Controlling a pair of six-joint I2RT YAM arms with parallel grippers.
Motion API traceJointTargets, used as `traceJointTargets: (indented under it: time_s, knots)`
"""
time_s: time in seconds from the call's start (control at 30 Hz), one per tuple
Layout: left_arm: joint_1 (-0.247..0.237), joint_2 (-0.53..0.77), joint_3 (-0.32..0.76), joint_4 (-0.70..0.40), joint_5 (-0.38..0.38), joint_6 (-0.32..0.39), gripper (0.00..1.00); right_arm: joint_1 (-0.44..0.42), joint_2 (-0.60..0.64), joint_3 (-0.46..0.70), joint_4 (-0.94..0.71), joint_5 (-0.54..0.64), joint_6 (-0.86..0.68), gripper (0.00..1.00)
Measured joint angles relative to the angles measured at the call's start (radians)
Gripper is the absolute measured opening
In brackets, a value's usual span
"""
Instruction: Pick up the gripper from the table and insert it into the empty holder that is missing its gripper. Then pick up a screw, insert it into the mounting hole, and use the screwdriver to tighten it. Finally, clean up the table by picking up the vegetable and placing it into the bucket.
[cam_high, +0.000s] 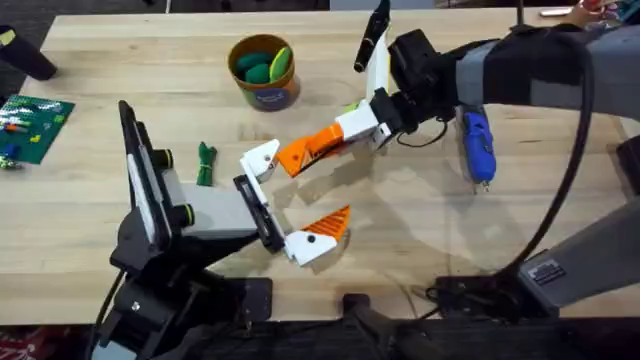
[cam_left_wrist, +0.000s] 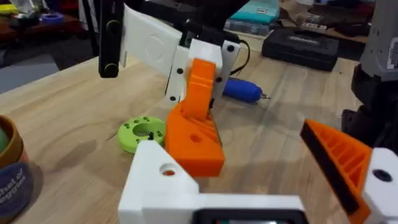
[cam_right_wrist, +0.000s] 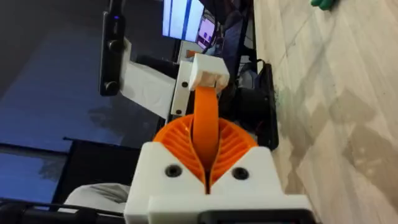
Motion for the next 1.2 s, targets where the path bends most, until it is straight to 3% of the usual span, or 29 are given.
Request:
traceJointTargets:
  time_s: [0.43,0.97,1.2]
  knots:
    - [0.0,0.0,0.0,0.0,0.0,0.0,0.984,0.017,0.0,0.0,0.088,0.018,0.116,0.022]
    - [0.001,0.0,0.0,-0.002,-0.001,-0.01,0.984,0.052,0.0,-0.001,0.157,0.045,0.363,0.021]
    - [0.015,0.001,0.0,-0.002,-0.045,-0.018,0.984,0.129,-0.003,-0.001,0.386,0.107,0.524,0.021]
